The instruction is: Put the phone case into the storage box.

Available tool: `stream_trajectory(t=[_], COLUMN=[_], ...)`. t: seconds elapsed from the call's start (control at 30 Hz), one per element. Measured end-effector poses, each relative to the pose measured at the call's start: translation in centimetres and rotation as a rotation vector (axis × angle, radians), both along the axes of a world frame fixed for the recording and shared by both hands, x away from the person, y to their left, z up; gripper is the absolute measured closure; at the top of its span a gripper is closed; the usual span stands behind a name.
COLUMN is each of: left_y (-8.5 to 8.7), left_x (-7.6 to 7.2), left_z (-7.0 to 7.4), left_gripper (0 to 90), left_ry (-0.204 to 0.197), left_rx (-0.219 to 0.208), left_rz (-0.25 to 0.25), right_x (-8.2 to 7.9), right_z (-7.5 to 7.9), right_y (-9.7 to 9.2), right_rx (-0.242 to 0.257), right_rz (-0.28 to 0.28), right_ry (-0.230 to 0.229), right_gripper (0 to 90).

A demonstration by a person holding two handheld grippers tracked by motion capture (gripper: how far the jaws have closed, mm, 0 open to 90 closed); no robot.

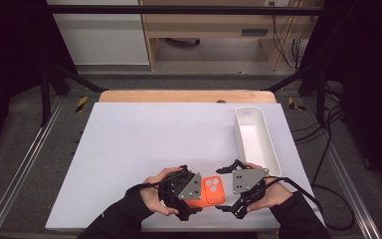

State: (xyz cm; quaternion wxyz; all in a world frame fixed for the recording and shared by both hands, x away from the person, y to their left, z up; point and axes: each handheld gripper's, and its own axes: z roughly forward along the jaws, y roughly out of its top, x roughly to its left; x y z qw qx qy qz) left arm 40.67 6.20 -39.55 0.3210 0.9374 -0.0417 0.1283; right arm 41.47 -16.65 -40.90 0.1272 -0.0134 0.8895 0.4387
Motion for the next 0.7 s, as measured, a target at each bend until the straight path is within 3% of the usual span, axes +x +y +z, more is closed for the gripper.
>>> stream_trajectory(t=[0.7], left_y=[-0.22], left_x=[-0.17], left_z=[0.25], left_gripper=[13.7], left_ry=[0.005], left_rx=[-0.029], left_rz=[-0.02], right_x=[0.65], right_z=[-0.78], right_y=[0.6], right_rx=[0.042], right_rz=[0.071], right_ry=[0.059], right_gripper=[9.5])
